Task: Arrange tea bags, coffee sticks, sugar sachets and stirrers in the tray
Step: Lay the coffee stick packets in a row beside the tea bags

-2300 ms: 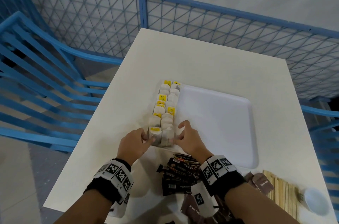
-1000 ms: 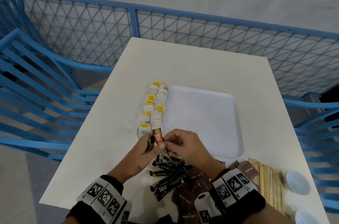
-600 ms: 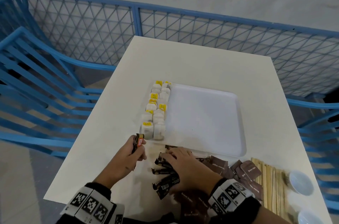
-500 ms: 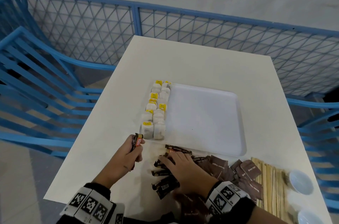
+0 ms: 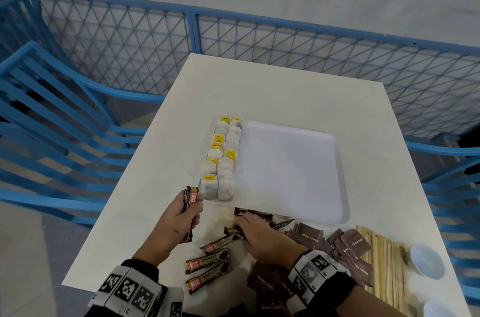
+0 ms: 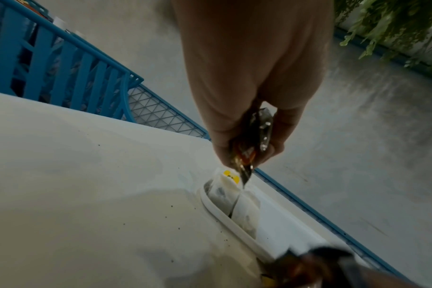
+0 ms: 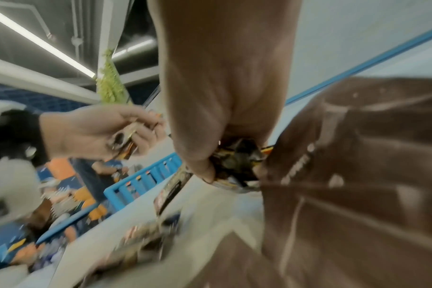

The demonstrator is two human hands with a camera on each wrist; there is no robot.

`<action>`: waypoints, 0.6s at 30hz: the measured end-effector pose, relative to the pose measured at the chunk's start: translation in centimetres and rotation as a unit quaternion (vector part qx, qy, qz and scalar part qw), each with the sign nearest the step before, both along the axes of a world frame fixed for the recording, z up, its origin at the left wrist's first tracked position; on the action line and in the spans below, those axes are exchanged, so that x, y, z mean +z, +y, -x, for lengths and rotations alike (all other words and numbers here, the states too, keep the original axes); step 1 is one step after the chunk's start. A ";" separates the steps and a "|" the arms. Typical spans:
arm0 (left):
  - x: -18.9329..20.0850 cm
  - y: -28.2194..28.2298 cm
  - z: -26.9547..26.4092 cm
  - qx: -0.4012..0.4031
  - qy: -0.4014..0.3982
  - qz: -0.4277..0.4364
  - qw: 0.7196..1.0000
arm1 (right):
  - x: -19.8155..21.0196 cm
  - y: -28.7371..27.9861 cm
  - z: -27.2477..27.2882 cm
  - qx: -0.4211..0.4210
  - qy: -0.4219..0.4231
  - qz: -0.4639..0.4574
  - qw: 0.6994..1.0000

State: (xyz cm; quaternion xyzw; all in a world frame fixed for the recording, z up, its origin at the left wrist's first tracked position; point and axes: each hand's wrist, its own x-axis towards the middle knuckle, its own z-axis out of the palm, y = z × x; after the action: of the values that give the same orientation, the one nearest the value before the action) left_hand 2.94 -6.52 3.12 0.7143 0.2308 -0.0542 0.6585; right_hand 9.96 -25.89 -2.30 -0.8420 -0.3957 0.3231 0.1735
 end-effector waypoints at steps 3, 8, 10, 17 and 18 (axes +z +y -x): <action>-0.1 0.2 -0.1 -0.006 0.000 -0.022 1.000 | 1.7 -0.2 -0.7 -0.089 0.051 -0.099 0.990; 0.7 -1.1 -1.1 -0.042 -0.012 -0.011 0.999 | 4.1 0.4 -2.1 -0.222 0.147 -0.201 0.943; 1.1 -1.9 -1.6 -0.067 -0.028 -0.016 0.997 | 5.2 0.9 -2.3 -0.237 0.193 -0.229 0.924; 2.2 -4.2 -2.8 -0.072 -0.092 0.073 0.990 | 7.0 2.7 -2.0 -0.318 0.364 -0.313 0.818; 2.2 -4.2 -2.9 -0.076 -0.096 0.079 0.989 | 6.8 2.8 -2.1 -0.343 0.405 -0.314 0.787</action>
State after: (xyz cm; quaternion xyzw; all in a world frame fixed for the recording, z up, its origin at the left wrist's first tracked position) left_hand 5.81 -10.72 5.35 0.6772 0.1064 -0.0539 0.7261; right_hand 12.02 -23.08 4.54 -0.6130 -0.0541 0.4120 0.6720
